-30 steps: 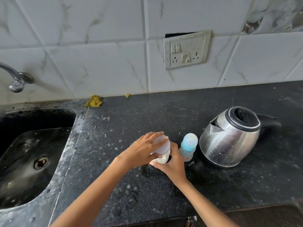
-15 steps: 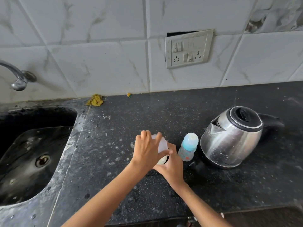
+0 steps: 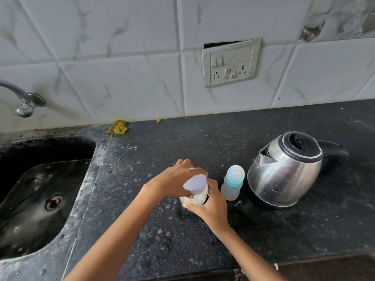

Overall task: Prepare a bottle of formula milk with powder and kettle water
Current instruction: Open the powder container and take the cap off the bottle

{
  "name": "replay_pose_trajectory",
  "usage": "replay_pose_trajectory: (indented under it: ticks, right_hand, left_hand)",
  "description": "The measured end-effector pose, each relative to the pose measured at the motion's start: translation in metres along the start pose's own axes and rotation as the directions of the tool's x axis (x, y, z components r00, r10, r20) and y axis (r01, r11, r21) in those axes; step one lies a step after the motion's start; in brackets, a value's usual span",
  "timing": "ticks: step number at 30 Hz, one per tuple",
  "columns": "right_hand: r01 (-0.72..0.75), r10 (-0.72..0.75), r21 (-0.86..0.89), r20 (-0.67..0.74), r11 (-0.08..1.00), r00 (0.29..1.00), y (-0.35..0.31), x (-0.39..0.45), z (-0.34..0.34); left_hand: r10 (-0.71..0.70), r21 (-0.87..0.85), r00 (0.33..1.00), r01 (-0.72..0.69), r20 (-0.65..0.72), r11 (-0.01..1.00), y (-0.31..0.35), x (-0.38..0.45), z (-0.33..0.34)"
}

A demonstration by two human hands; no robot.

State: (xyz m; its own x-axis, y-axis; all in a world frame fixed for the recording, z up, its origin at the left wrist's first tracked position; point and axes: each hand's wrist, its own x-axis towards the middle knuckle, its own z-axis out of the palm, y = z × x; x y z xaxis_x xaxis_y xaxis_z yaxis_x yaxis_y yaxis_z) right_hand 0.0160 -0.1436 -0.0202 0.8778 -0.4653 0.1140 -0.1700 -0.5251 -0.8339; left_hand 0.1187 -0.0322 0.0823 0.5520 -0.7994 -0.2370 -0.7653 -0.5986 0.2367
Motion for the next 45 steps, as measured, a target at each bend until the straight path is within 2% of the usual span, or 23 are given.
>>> replay_pose_trajectory:
  ticks: [6, 8, 11, 14, 16, 19, 23, 27, 36, 40, 45]
  right_hand:
    - [-0.016, 0.016, -0.014, 0.040, 1.000, 0.999, 0.001, 0.000, 0.000]
    - [-0.024, 0.026, -0.025, 0.049, 0.999, 0.998, 0.002, 0.000, 0.000]
    - [-0.029, 0.031, -0.043, 0.046, 0.999, 0.998, 0.002, -0.002, 0.001]
    - [-0.015, 0.017, -0.026, 0.075, 1.000, 0.997, 0.003, -0.003, 0.002]
    - [-0.029, 0.027, 0.013, 0.113, 1.000, 0.993, 0.006, -0.004, 0.001]
    - [-0.081, 0.078, 0.015, 0.123, 0.997, 0.989, 0.015, -0.009, -0.005]
    - [-0.046, 0.044, 0.015, 0.084, 0.999, 0.995, 0.024, -0.029, -0.018]
    - [0.019, -0.021, 0.032, 0.060, 0.999, 0.998, 0.031, -0.042, -0.030]
    - [-0.009, 0.010, 0.059, -0.007, 0.998, 1.000, 0.044, -0.048, -0.049]
    - [-0.040, 0.051, 0.109, -0.100, 0.993, 0.994, 0.045, -0.043, -0.063]
    - [-0.107, 0.132, 0.119, -0.223, 0.987, 0.966, 0.050, -0.025, -0.071]
  left_hand:
    - [-0.025, 0.167, 0.976, 0.062, -0.216, 0.984, 0.011, -0.007, 0.017]
    - [-0.065, 0.130, 0.946, 0.112, -0.318, 0.985, 0.015, -0.009, 0.020]
    - [-0.148, -0.063, 0.860, 0.135, -0.488, 0.989, 0.024, -0.019, 0.014]
    - [-0.289, -0.393, 0.774, 0.057, -0.563, 0.918, 0.026, -0.038, 0.019]
    - [-0.378, -0.560, 0.725, -0.012, -0.576, 0.828, 0.025, -0.058, 0.036]
    - [-0.490, -0.710, 0.673, -0.075, -0.554, 0.700, 0.029, -0.090, 0.068]
    - [-0.608, -0.803, 0.636, -0.031, -0.475, 0.595, 0.033, -0.119, 0.108]
    - [-0.639, -0.818, 0.674, 0.087, -0.371, 0.568, 0.034, -0.118, 0.141]
    - [-0.424, -0.559, 0.806, 0.144, -0.413, 0.817, 0.027, -0.103, 0.172]
    - [-0.421, -0.561, 0.786, 0.116, -0.452, 0.820, 0.039, -0.103, 0.155]
    - [-0.380, -0.579, 0.753, 0.000, -0.536, 0.815, 0.066, -0.085, 0.120]
